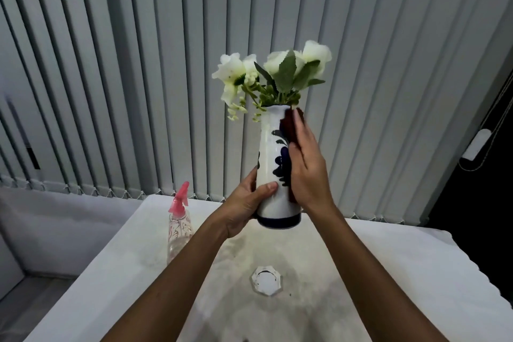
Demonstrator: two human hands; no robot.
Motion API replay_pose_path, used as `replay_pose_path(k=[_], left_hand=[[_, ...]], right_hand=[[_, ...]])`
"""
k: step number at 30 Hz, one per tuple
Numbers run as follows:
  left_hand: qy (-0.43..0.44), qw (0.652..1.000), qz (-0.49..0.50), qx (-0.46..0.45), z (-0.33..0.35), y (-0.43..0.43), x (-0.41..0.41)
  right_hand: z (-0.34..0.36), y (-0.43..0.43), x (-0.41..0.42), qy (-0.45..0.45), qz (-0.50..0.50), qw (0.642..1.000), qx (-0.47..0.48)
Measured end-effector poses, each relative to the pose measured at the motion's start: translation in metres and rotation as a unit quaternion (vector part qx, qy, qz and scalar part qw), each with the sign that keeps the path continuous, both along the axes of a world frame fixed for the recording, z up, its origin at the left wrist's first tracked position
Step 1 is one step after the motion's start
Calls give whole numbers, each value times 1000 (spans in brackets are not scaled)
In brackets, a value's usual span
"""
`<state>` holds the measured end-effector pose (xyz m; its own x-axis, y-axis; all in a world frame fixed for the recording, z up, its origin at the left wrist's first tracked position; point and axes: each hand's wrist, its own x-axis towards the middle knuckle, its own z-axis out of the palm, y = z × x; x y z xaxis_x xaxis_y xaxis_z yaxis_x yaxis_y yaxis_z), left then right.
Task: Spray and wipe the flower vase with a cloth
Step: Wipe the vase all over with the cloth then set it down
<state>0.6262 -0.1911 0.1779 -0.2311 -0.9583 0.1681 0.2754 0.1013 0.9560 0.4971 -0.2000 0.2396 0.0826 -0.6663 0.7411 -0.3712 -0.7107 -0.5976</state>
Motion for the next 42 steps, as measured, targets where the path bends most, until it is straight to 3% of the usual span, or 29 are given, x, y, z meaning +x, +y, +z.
replay_pose_path(k=[4, 10, 16, 19, 23, 25, 29, 31, 34, 38, 42], left_hand=[[-17, 1000, -6, 2, 0, 1, 0], [19, 1000, 4, -24, 3, -1, -1], [109, 992, 64, 5, 11, -8, 2], [84, 995, 40, 40, 14, -3, 4], [32, 999, 12, 5, 9, -4, 4], [44, 999, 12, -2, 9, -4, 1], [100, 994, 33, 9, 10, -5, -6], [137, 989, 58, 8, 10, -6, -7], [142, 986, 81, 9, 9, -4, -1], [24, 999, 26, 8, 8, 2, 9], [-33, 999, 11, -2, 7, 5, 6]], right_hand=[[-6, 1, -2, 106, -67, 986, -113], [-2, 4, -4, -52, 76, 995, 37], [-59, 28, -4, 25, -15, 999, -41], [-66, 27, 0, 39, -46, 996, -60], [-31, 16, 5, 27, -59, 997, -50], [-12, 6, 4, -1, -28, 999, -23], [9, -5, 0, -102, 117, 981, 118], [1, -1, 1, -106, 124, 975, 148], [-27, 14, 6, -68, 59, 991, 96], [-40, 24, 10, 18, -58, 998, -31], [-15, 17, 8, 77, -74, 991, -83]])
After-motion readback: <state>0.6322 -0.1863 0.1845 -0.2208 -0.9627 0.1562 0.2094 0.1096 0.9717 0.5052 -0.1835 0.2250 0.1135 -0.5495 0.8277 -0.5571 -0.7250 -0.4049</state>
